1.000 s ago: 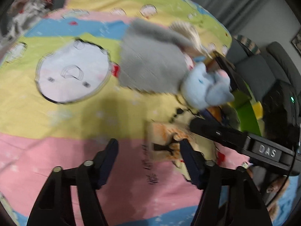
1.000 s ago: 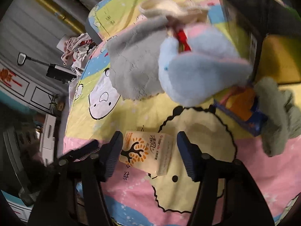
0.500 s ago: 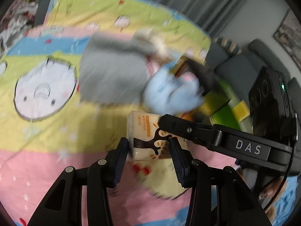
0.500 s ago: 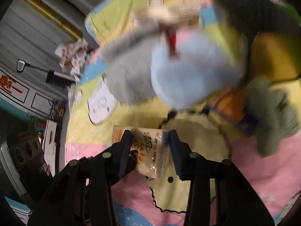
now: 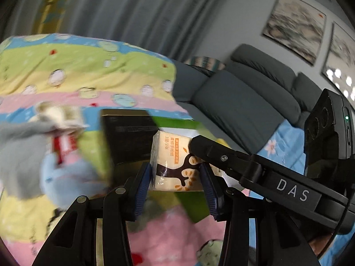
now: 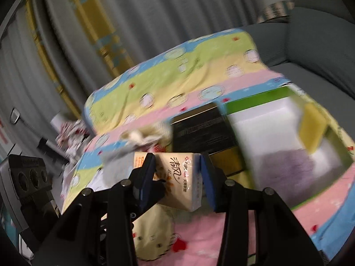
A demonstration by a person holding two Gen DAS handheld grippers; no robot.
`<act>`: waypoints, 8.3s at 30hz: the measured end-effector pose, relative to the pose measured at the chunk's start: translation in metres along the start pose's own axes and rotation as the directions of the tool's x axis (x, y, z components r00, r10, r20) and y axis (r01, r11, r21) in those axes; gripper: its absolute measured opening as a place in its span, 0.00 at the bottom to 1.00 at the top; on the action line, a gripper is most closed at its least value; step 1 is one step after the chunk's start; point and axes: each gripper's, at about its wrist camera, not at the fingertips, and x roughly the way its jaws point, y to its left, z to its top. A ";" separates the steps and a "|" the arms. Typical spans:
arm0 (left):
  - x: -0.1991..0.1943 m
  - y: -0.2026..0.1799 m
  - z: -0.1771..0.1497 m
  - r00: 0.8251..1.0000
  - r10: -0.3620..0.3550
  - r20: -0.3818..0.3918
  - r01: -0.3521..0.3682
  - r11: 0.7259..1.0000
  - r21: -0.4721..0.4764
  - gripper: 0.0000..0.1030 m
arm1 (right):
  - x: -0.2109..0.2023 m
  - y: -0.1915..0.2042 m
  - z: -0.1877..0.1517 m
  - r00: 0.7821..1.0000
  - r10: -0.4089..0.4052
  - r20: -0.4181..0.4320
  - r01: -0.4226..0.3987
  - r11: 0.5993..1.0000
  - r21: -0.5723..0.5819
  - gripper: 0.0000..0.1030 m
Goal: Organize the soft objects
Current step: 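Carry the drink carton into the white box and open the left gripper, then grasp the light-blue plush elephant with the right gripper and lift it, then carry the plush elephant into the white box and open the right gripper, then move the right gripper back over the dark green cloth on the quilt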
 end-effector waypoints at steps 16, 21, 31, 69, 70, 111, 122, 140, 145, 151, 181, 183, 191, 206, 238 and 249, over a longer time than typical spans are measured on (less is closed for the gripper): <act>0.094 -0.066 -0.007 0.973 -0.147 -0.179 0.158 0.986 0.053 0.45 | -0.022 -0.102 0.009 0.975 -0.221 0.030 0.211 0.957 0.198 0.41; 0.115 -0.070 -0.013 0.960 -0.160 -0.231 0.170 0.985 0.022 0.45 | -0.016 -0.120 0.007 0.966 -0.259 -0.005 0.252 0.937 0.242 0.41; 0.113 -0.072 -0.019 0.962 -0.139 -0.236 0.143 0.990 -0.003 0.45 | -0.012 -0.128 0.005 0.959 -0.281 -0.032 0.279 0.924 0.263 0.58; -0.121 0.149 -0.096 0.874 0.479 -0.078 -0.481 0.835 -0.267 0.80 | 0.091 0.080 -0.042 0.979 0.063 -0.196 -0.094 0.984 -0.153 0.88; -0.123 0.153 -0.096 0.870 0.488 -0.075 -0.488 0.829 -0.273 0.80 | 0.098 0.085 -0.043 0.978 0.055 -0.199 -0.087 0.983 -0.159 0.86; -0.157 0.181 -0.097 0.898 0.421 -0.124 -0.434 0.807 -0.401 0.80 | 0.098 0.146 -0.094 0.877 0.219 -0.428 -0.303 0.943 -0.137 0.77; -0.116 0.161 -0.105 0.944 0.244 -0.223 -0.316 0.865 -0.389 0.80 | 0.141 0.128 -0.113 0.771 0.271 -0.577 -0.340 0.940 -0.012 0.84; -0.118 0.097 -0.065 0.941 0.337 -0.032 -0.337 0.920 -0.200 0.67 | 0.103 0.120 -0.085 0.781 0.414 -0.468 -0.438 0.897 0.062 0.72; -0.100 0.051 -0.037 0.957 0.287 0.047 -0.282 0.956 -0.086 0.67 | 0.064 0.089 -0.047 0.857 0.410 -0.313 -0.419 0.907 0.042 0.72; -0.056 -0.001 -0.008 0.977 0.197 0.078 -0.200 0.979 0.044 0.67 | 0.029 0.026 -0.009 0.917 0.375 -0.137 -0.364 0.926 0.097 0.72; 0.131 -0.092 -0.010 0.992 -0.034 -0.123 0.060 0.975 0.214 0.63 | 0.012 -0.165 0.008 0.995 -0.099 0.027 0.078 0.899 0.432 0.61; 0.131 -0.092 -0.011 0.993 -0.014 -0.118 0.041 0.974 0.223 0.63 | 0.011 -0.164 0.007 0.994 -0.106 0.028 0.085 0.903 0.421 0.61; 0.132 -0.086 -0.010 0.991 0.032 -0.132 -0.006 0.981 0.193 0.63 | 0.013 -0.158 0.009 0.988 -0.153 0.006 0.138 0.911 0.389 0.68; 0.073 -0.059 -0.002 0.991 0.043 -0.128 -0.035 0.997 0.063 0.79 | -0.030 -0.134 0.014 0.944 -0.310 0.109 0.264 0.913 0.311 0.88; -0.106 0.143 -0.104 0.853 0.500 -0.146 -0.521 0.808 -0.274 0.94 | 0.093 0.030 -0.042 0.956 -0.121 -0.269 0.078 0.983 -0.165 0.97; -0.119 0.148 -0.101 0.845 0.517 -0.138 -0.534 0.802 -0.268 0.94 | 0.125 -0.002 -0.054 0.913 -0.073 -0.401 0.076 0.997 -0.009 0.14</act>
